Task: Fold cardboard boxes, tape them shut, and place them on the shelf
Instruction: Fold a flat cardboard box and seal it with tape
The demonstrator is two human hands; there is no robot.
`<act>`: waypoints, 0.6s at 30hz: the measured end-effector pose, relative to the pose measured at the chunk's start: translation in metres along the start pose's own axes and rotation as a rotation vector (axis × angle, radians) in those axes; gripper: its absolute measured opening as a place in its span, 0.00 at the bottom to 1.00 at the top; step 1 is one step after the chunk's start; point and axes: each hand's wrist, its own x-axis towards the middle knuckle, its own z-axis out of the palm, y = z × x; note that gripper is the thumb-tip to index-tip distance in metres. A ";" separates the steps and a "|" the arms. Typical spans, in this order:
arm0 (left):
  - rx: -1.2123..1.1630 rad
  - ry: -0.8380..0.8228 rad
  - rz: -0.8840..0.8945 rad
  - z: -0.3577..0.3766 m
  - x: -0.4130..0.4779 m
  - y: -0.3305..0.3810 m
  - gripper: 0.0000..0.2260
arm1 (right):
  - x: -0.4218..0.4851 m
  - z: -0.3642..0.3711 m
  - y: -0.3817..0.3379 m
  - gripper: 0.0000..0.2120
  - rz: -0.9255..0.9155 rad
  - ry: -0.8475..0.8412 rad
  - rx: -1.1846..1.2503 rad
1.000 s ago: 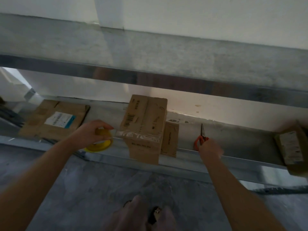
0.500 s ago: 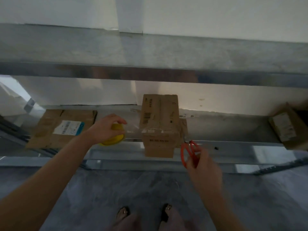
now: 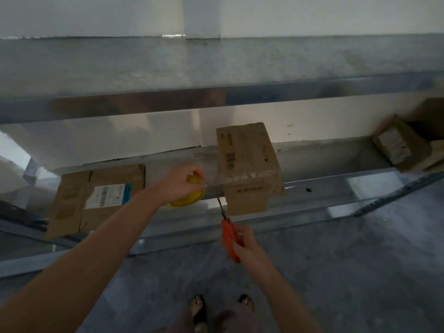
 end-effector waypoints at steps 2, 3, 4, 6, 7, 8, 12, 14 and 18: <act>-0.013 -0.007 -0.001 -0.003 0.000 0.000 0.08 | 0.005 0.002 -0.007 0.09 0.043 0.009 0.017; -0.016 -0.011 0.002 -0.003 0.000 0.000 0.08 | 0.008 0.001 -0.009 0.09 0.067 0.008 0.015; -0.016 -0.012 0.007 -0.004 0.001 0.000 0.07 | 0.012 0.001 -0.010 0.11 0.082 0.004 0.007; -0.007 -0.008 0.017 -0.004 0.002 -0.001 0.07 | 0.017 0.001 -0.012 0.13 0.091 -0.001 0.020; -0.001 -0.008 0.018 -0.004 0.002 -0.002 0.07 | 0.018 0.000 -0.013 0.15 0.092 0.005 0.047; 0.002 -0.008 0.018 -0.004 0.003 -0.002 0.08 | 0.020 0.000 -0.013 0.19 0.083 0.007 0.081; 0.003 -0.016 0.026 -0.003 0.006 -0.003 0.08 | 0.030 0.000 -0.014 0.28 0.056 0.019 0.172; 0.018 -0.017 0.030 -0.003 0.007 -0.003 0.08 | 0.033 -0.001 -0.015 0.20 0.056 0.014 0.195; 0.031 -0.025 0.026 -0.003 0.010 -0.003 0.09 | 0.041 -0.002 -0.015 0.08 0.044 0.042 0.219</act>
